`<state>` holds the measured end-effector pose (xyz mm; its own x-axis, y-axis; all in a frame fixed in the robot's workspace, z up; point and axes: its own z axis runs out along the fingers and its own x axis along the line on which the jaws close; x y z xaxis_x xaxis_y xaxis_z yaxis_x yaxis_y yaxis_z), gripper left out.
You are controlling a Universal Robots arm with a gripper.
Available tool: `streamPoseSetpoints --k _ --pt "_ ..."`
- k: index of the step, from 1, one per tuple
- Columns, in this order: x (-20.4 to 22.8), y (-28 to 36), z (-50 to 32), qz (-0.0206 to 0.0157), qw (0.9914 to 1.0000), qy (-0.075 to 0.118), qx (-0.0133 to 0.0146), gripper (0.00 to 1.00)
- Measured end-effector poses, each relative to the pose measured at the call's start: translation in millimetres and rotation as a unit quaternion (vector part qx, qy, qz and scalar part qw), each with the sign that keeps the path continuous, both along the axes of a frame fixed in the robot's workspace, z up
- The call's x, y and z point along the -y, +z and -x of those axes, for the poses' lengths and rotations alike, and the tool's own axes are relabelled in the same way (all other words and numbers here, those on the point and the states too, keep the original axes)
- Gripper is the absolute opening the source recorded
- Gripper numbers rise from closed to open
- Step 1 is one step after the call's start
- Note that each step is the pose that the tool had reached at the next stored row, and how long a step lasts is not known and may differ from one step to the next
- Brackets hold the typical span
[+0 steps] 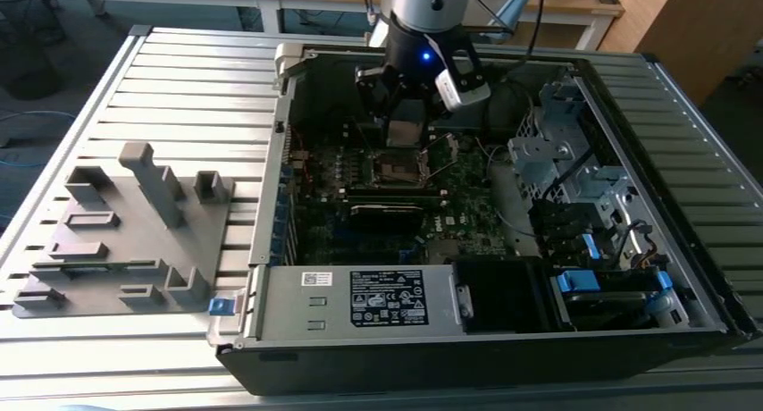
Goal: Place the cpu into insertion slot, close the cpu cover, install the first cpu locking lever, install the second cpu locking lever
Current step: 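Place the cpu into insertion slot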
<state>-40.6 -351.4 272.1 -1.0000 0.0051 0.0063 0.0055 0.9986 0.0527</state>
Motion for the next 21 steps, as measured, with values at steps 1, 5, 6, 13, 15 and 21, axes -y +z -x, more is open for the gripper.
streamPoseSetpoints --k 1,5,6,13,15,21 --pt "0.0 -0.7 0.0 0.0001 1.0 0.0 0.0 0.54" --pt "0.0 -4.6 0.0 0.0001 1.0 0.0 0.0 0.54" --pt "0.0 -5.8 0.0 0.0 1.0 0.0 0.0002 0.54" --pt "0.0 -17.8 0.0 0.0 1.0 0.0 0.0009 0.54" --pt "0.0 -20.9 0.0 0.0 1.0 0.0 0.0009 0.54" --pt "0.0 -22.0 0.0 0.0001 1.0 0.0 0.0009 0.54"
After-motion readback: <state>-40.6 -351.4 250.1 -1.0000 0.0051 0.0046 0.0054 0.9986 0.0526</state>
